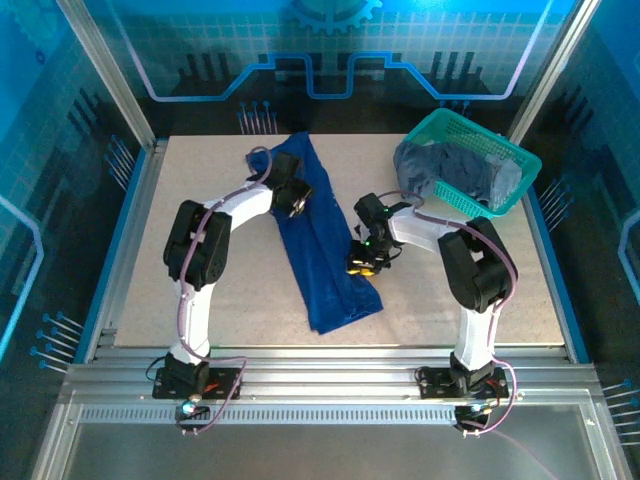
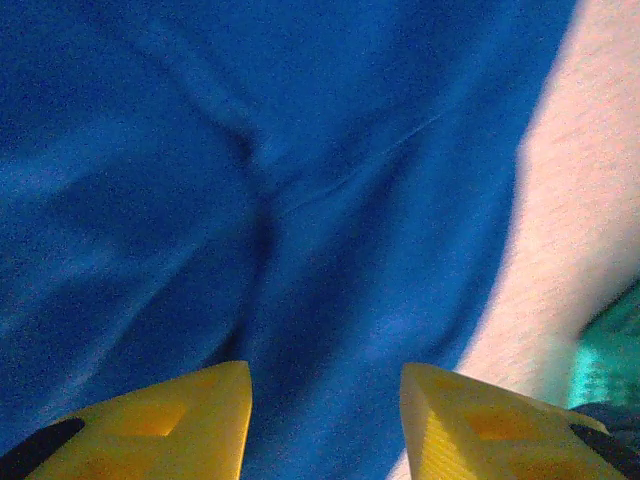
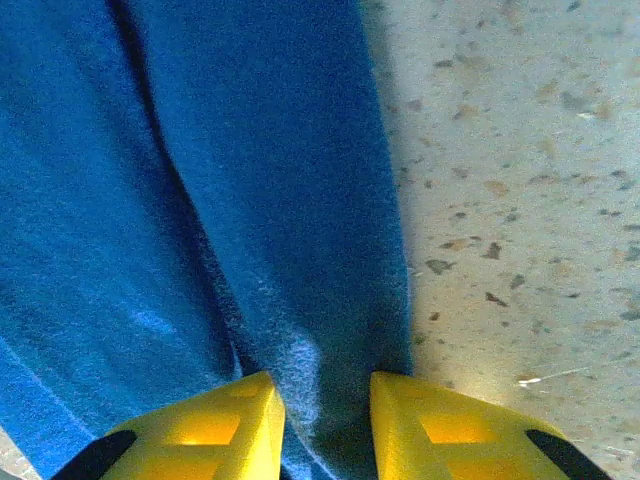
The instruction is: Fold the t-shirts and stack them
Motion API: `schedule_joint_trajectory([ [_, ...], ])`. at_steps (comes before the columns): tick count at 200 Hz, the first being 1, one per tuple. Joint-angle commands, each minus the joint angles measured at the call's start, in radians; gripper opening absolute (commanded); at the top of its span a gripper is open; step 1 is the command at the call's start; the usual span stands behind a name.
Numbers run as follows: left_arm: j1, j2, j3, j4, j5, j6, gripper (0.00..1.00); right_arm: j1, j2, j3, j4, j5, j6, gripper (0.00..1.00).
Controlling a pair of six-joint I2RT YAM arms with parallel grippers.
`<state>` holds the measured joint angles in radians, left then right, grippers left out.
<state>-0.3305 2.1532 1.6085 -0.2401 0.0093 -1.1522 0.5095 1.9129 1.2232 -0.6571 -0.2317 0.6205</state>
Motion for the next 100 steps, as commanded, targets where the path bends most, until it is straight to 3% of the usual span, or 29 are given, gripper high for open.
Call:
schedule_joint_trajectory([
  [1,0.003,0.046,0.089,0.025,-0.106,0.037,0.44,0.027,0.048,0.007,-0.015,0.034,0.055,0.3],
  [22,0.006,0.093,0.187,-0.104,-0.184,0.061,0.46,0.053,0.055,-0.025,-0.017,0.047,0.112,0.29],
  [38,0.03,0.155,0.266,-0.186,-0.177,0.055,0.46,0.065,0.035,-0.069,-0.01,0.049,0.171,0.29],
  [70,0.067,0.322,0.464,-0.264,-0.103,0.109,0.46,0.092,-0.048,-0.167,0.03,0.022,0.279,0.29],
  [100,0.072,0.49,0.659,-0.265,0.065,0.175,0.44,0.107,-0.093,-0.207,0.064,0.026,0.342,0.29],
])
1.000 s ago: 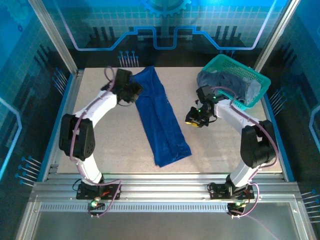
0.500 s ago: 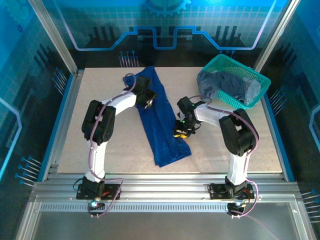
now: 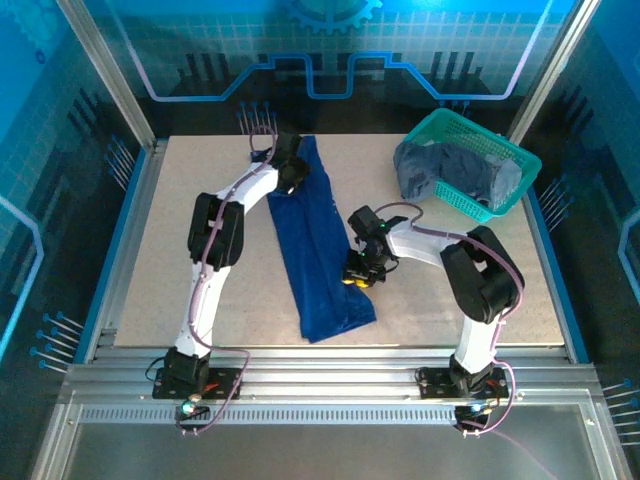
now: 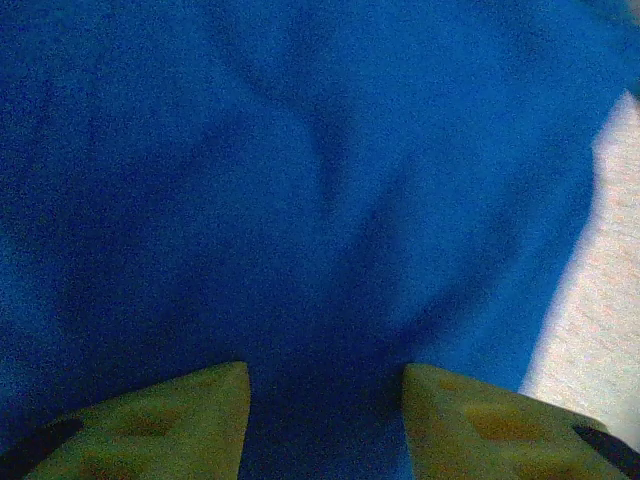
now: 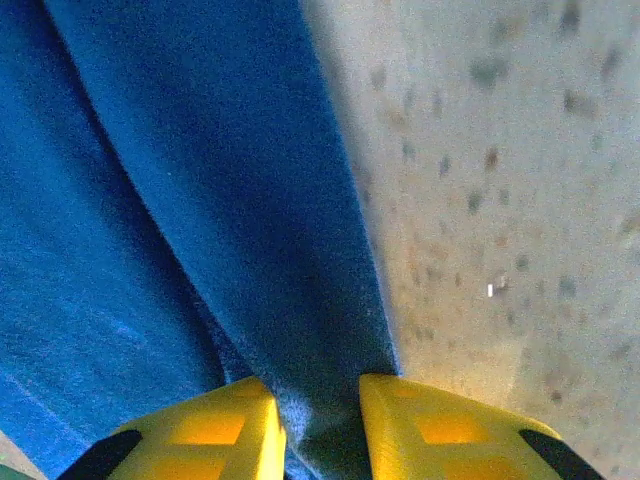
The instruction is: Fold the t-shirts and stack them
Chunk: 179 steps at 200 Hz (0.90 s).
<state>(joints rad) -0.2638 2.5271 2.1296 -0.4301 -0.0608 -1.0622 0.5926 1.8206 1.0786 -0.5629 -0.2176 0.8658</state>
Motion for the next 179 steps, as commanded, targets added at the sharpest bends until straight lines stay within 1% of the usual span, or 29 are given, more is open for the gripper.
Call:
schedule_joint_trajectory([
  [1,0.005,0.121,0.146,-0.076,0.141,0.087,0.44,0.024,-0.002,-0.062,-0.029,0.011,0.099,0.29],
  [17,-0.012,0.209,0.269,-0.106,0.215,0.118,0.42,0.026,-0.003,-0.064,-0.026,0.011,0.12,0.29],
  [27,-0.027,0.243,0.307,-0.107,0.249,0.127,0.42,0.029,-0.003,-0.065,-0.029,0.016,0.129,0.29],
  [37,-0.043,0.257,0.308,-0.094,0.266,0.126,0.41,0.029,-0.009,-0.069,-0.036,0.029,0.136,0.29],
  [68,-0.069,0.252,0.247,-0.037,0.262,0.093,0.4,0.01,-0.047,-0.087,-0.057,0.079,0.139,0.3],
  [91,-0.068,0.279,0.299,-0.006,0.272,0.08,0.4,-0.01,-0.073,-0.083,-0.068,0.087,0.128,0.32],
  [104,-0.064,0.301,0.361,-0.008,0.285,0.084,0.43,-0.012,-0.109,-0.082,-0.069,0.104,0.115,0.36],
  [114,-0.061,0.302,0.399,-0.016,0.288,0.095,0.46,-0.013,-0.135,-0.078,-0.081,0.119,0.102,0.39],
  [129,-0.061,0.247,0.41,-0.039,0.275,0.126,0.52,-0.017,-0.188,-0.073,-0.111,0.148,0.076,0.43],
  [140,-0.063,0.156,0.345,-0.046,0.255,0.14,0.55,-0.024,-0.234,-0.077,-0.131,0.163,0.055,0.45],
  [151,-0.072,0.015,0.202,-0.009,0.218,0.156,0.6,-0.032,-0.287,-0.091,-0.152,0.172,0.039,0.47],
  [168,-0.09,-0.25,-0.127,0.082,0.165,0.146,0.61,-0.053,-0.361,-0.133,-0.165,0.148,0.015,0.48],
  [179,-0.099,-0.394,-0.326,0.07,0.169,0.118,0.59,-0.067,-0.394,-0.169,-0.16,0.097,-0.003,0.48],
])
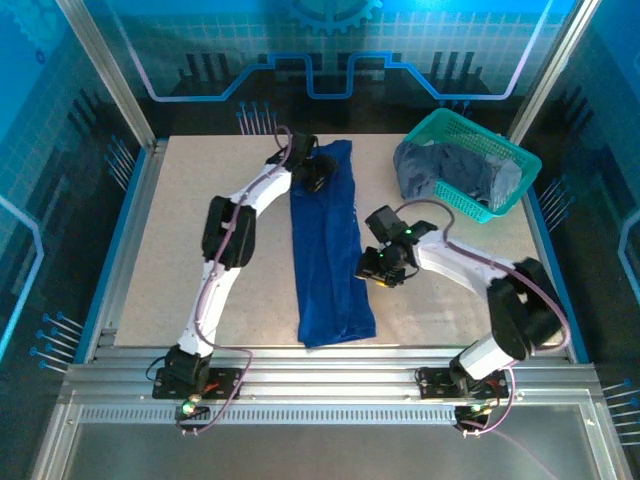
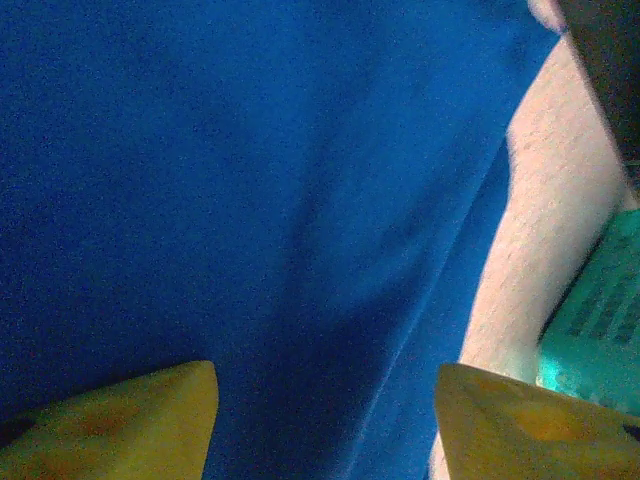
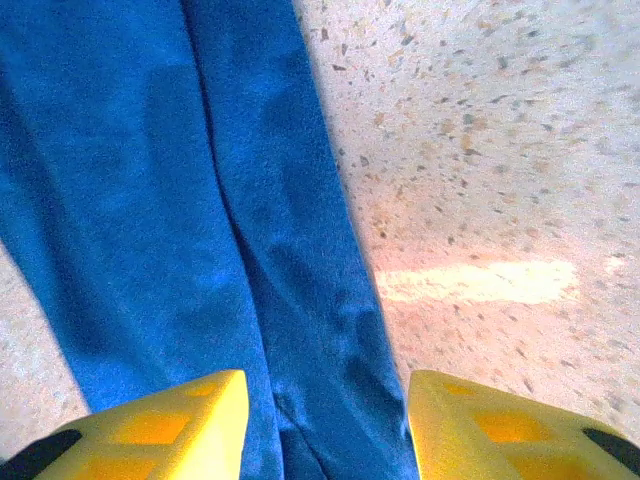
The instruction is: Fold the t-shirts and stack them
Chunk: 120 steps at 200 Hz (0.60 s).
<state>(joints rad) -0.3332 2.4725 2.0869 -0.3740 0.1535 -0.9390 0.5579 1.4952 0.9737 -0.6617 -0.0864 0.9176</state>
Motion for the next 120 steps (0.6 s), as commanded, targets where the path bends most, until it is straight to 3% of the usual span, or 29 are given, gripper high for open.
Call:
schedule_joint_trajectory([
  [1,-0.03,-0.355,-0.299,0.01,-0.044,-0.007,0.58,-0.033,-0.072,-0.067,-0.062,-0.038,-0.057,0.47],
  [33,-0.065,-0.768,-0.881,-0.104,0.022,-0.051,0.53,-0.026,-0.148,-0.181,-0.079,-0.121,-0.079,0.48],
  [62,-0.086,-1.035,-1.312,-0.008,0.224,-0.093,0.52,-0.004,-0.165,-0.28,-0.016,-0.198,-0.071,0.48],
  [83,-0.127,-1.093,-1.416,-0.006,0.319,-0.075,0.51,0.045,-0.148,-0.291,0.015,-0.207,-0.046,0.48],
  [120,-0.199,-1.113,-1.511,0.025,0.364,-0.085,0.45,0.09,-0.133,-0.328,0.07,-0.164,0.039,0.47],
])
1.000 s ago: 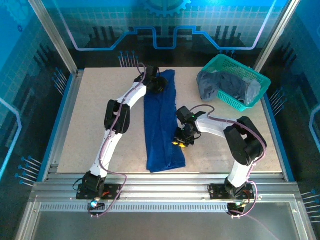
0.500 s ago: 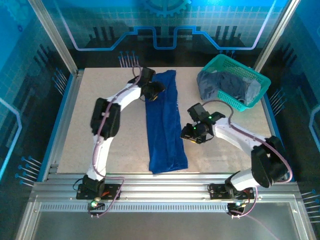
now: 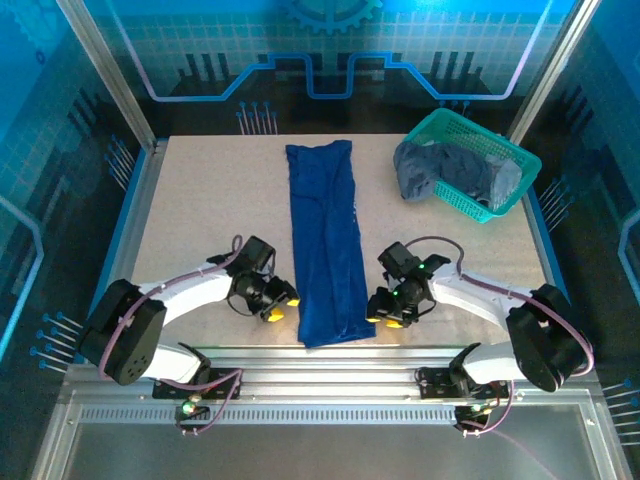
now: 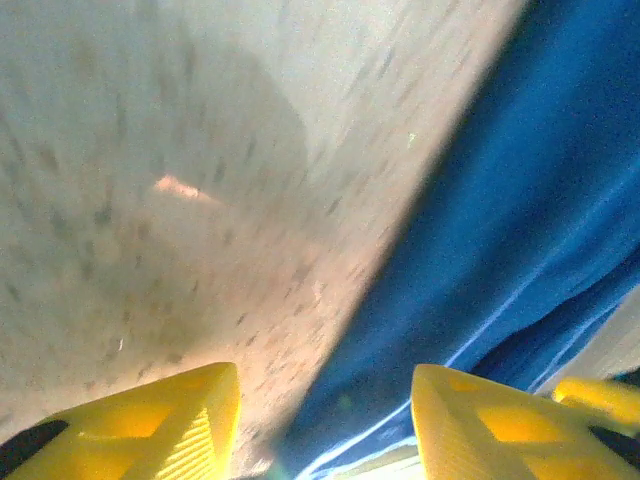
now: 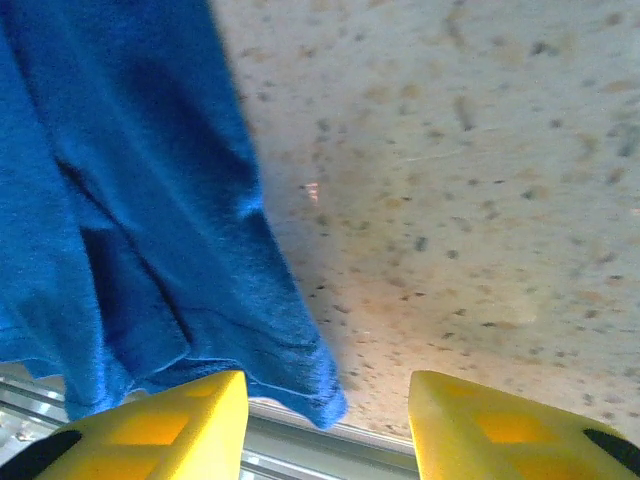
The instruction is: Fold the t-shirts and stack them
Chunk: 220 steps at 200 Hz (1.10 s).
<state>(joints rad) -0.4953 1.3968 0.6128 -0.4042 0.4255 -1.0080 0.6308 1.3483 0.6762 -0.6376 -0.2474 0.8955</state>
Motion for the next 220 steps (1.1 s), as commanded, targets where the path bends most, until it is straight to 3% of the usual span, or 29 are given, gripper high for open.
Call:
schedule_joint_trajectory([
  [1,-0.039,-0.037,-0.038,0.057,0.091,-0.018,0.45,0.017,0.016,-0.031,0.047,-0.004,0.062,0.47],
  [19,-0.09,-0.038,-0.074,0.122,0.085,-0.087,0.44,0.013,0.067,-0.022,0.069,-0.03,0.052,0.47],
  [54,-0.241,-0.018,-0.088,0.193,-0.036,-0.239,0.43,0.009,0.19,0.048,0.066,-0.089,-0.028,0.43],
  [91,-0.344,0.056,-0.042,0.177,-0.111,-0.277,0.35,0.02,0.224,0.065,0.099,-0.136,-0.02,0.38],
  [130,-0.353,0.081,-0.034,0.195,-0.157,-0.275,0.21,0.038,0.201,0.079,0.097,-0.127,0.021,0.38],
  [168,-0.353,0.056,0.003,0.16,-0.176,-0.248,0.0,0.05,0.203,0.107,0.063,-0.117,0.044,0.37],
  [220,-0.353,0.014,-0.003,0.127,-0.156,-0.236,0.0,0.096,0.189,0.101,0.061,-0.094,0.099,0.39],
])
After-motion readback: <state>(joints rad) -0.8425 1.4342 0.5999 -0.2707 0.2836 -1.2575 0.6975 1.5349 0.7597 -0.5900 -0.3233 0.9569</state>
